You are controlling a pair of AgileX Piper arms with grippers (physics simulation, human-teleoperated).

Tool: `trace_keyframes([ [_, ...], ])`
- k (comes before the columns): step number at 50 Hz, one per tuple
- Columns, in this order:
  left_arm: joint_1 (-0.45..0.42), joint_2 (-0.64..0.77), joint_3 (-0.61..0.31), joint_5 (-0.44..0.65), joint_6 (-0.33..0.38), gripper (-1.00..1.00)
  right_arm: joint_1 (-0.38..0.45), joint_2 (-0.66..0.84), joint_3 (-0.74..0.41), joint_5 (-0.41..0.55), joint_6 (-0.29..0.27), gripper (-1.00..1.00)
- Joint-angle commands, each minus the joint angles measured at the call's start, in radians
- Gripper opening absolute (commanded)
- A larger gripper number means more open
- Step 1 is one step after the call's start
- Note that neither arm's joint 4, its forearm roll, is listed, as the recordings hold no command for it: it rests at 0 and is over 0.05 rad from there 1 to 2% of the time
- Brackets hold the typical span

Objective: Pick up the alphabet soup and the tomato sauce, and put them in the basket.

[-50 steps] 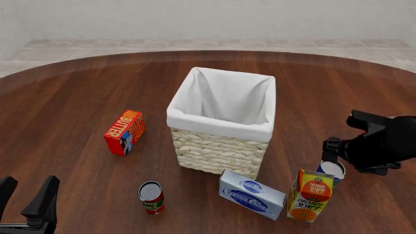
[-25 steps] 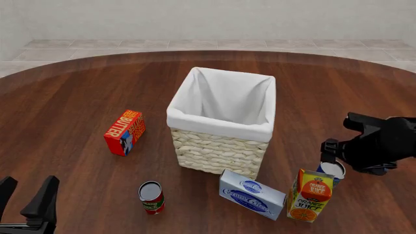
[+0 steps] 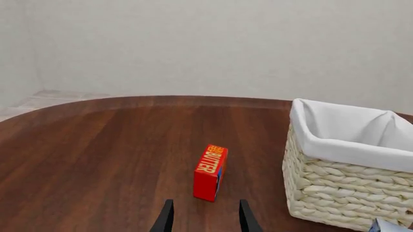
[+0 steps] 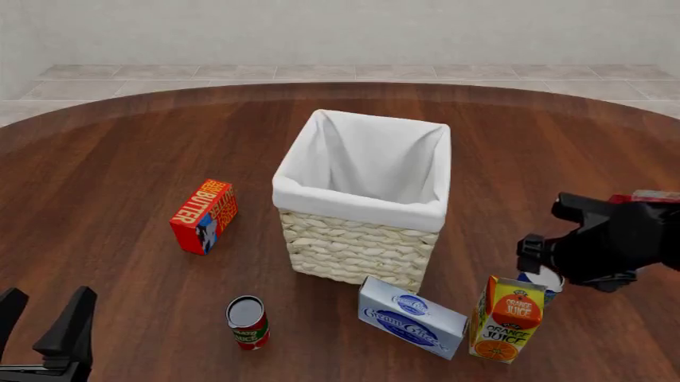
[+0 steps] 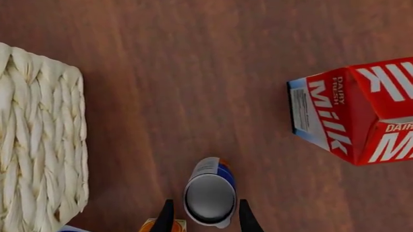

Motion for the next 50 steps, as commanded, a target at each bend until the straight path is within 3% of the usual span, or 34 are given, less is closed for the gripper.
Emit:
trace_keyframes([
  [1,-0.001,0.000,0.000,0.002,0.001,1.00,0.003,0.020,0.009,-0.022,0.002,1.00],
  [50,0.001,0.001,0.000,0.004,-0.003,1.00,0.005,0.087,0.045,-0.097,0.009,1.00],
])
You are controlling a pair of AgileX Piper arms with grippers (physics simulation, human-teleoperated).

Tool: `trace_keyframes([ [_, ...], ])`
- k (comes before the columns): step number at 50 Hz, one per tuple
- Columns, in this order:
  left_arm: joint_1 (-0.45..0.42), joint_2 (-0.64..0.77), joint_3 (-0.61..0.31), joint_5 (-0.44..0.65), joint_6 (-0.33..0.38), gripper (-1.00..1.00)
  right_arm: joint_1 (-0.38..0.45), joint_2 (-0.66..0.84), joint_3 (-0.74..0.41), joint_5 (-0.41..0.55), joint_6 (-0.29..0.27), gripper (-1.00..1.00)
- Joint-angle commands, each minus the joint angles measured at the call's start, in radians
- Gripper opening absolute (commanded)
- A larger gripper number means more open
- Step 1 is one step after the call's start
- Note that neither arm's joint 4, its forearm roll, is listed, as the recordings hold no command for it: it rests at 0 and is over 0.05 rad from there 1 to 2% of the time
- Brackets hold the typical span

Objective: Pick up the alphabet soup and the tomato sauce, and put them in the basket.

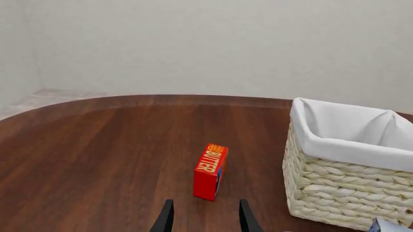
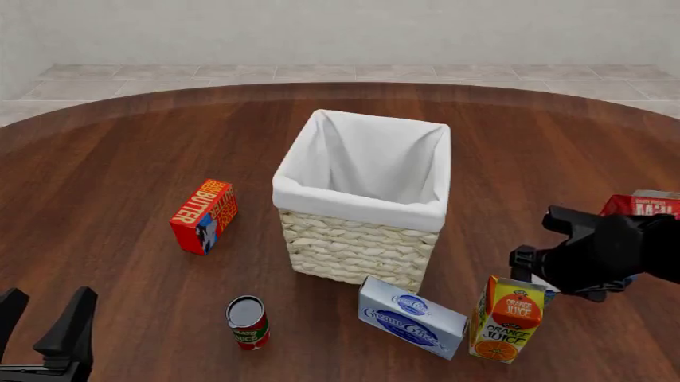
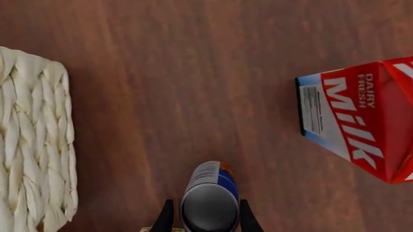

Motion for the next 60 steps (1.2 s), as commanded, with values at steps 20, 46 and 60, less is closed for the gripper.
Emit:
trace_keyframes([
  [20,0.004,-0.001,0.000,0.002,-0.002,1.00,-0.005,0.006,-0.009,-0.001,-0.030,-1.00],
  [46,0.004,-0.001,0.000,0.000,0.000,1.00,0.001,-0.069,-0.045,0.062,-0.046,-1.00],
  [60,0.004,-0.001,0.000,0.000,0.000,1.00,0.014,-0.117,-0.119,0.129,-0.051,-1.00],
])
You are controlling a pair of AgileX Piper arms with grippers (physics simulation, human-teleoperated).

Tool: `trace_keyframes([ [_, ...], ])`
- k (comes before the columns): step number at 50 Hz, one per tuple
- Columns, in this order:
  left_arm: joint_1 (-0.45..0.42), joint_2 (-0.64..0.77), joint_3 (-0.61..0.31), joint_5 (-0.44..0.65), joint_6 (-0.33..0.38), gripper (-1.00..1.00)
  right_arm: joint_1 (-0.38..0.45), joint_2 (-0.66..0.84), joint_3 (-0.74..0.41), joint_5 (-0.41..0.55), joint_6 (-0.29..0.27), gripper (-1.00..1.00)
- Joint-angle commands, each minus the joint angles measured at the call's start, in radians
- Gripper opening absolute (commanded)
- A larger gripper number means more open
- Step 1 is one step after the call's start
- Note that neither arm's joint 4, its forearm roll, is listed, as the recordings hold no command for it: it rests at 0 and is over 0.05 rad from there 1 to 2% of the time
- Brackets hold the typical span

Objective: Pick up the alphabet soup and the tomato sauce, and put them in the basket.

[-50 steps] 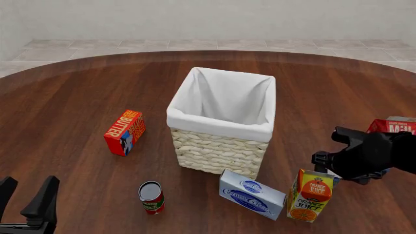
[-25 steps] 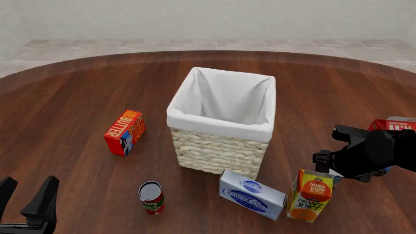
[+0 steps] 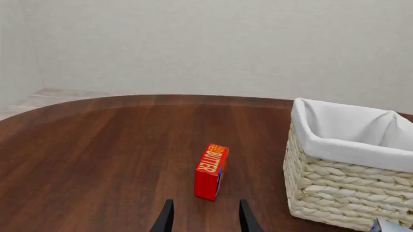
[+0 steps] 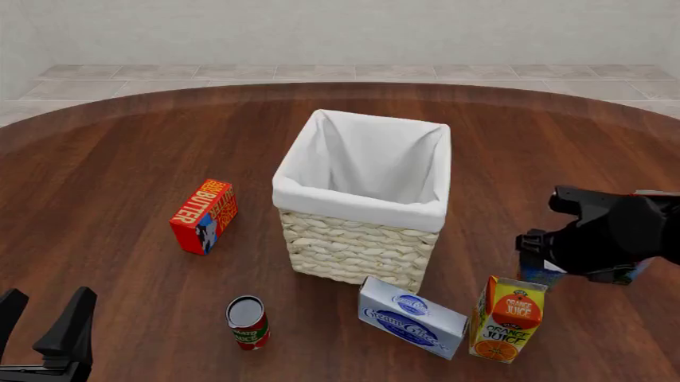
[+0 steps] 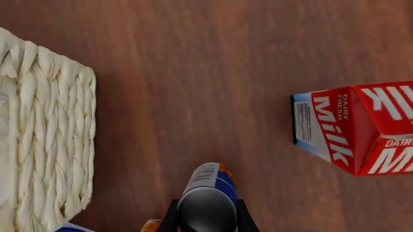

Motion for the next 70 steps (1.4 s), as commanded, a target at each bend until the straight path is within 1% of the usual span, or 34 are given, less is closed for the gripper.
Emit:
trace_keyframes([
  [1,0.000,0.000,0.000,-0.001,0.001,1.00,0.014,-0.045,-0.056,0.049,0.016,-1.00],
  [9,-0.001,0.000,0.000,0.000,0.002,1.00,0.031,-0.078,-0.085,0.083,0.015,-1.00],
  [31,-0.001,0.000,-0.001,-0.003,0.004,1.00,0.041,-0.131,-0.164,0.146,0.004,-1.00],
  [34,-0.001,0.000,-0.001,-0.003,0.004,1.00,0.042,-0.143,-0.189,0.163,0.003,-1.00],
  [42,-0.001,0.000,-0.002,-0.004,0.006,1.00,0.062,-0.173,-0.220,0.192,0.016,-1.00],
  [60,-0.005,0.000,-0.001,-0.001,0.008,1.00,0.085,-0.216,-0.280,0.235,0.016,-1.00],
  [68,-0.007,0.000,-0.001,-0.002,0.014,1.00,0.105,-0.244,-0.324,0.269,0.015,-1.00],
  [70,-0.009,0.000,-0.001,-0.002,0.017,1.00,0.111,-0.249,-0.358,0.287,0.015,-1.00],
])
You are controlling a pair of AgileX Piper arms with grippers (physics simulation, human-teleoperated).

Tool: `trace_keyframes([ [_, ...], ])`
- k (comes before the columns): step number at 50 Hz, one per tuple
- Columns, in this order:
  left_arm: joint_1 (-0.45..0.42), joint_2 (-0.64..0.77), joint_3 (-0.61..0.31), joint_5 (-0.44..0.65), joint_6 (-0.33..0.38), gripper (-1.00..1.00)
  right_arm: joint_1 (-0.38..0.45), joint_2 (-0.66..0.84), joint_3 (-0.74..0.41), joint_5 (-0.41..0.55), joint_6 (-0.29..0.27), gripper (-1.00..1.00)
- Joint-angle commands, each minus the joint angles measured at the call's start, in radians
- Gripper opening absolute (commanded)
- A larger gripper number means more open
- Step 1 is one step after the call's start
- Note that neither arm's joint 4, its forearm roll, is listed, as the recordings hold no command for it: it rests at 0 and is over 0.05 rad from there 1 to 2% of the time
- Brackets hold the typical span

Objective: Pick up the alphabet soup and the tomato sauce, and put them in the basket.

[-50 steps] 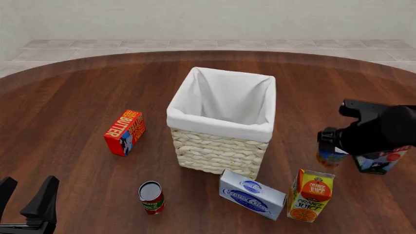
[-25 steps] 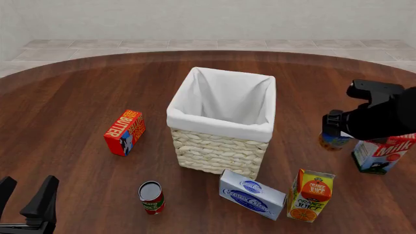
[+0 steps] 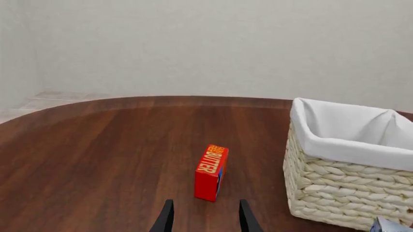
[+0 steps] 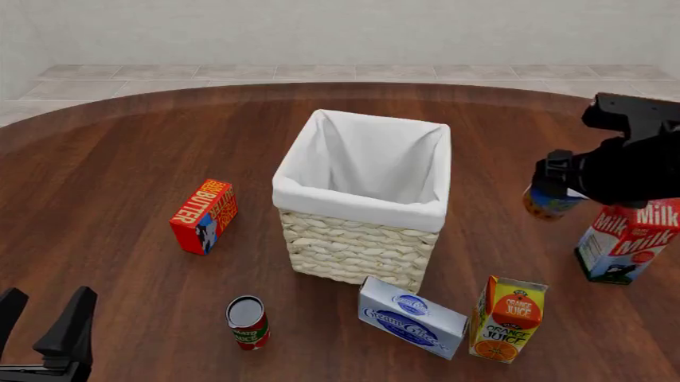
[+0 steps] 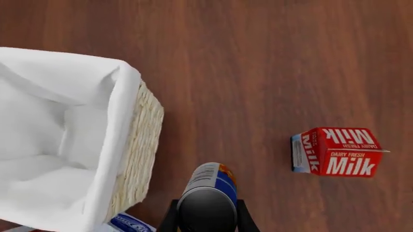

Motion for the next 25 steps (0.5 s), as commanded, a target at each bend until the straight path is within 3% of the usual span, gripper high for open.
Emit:
trace_keyframes([
  [1,-0.004,0.000,0.000,0.000,0.008,1.00,0.024,-0.034,-0.088,0.049,0.019,-1.00],
  [25,-0.008,0.000,0.000,0.000,0.016,1.00,0.063,-0.033,-0.261,0.135,-0.010,-1.00],
])
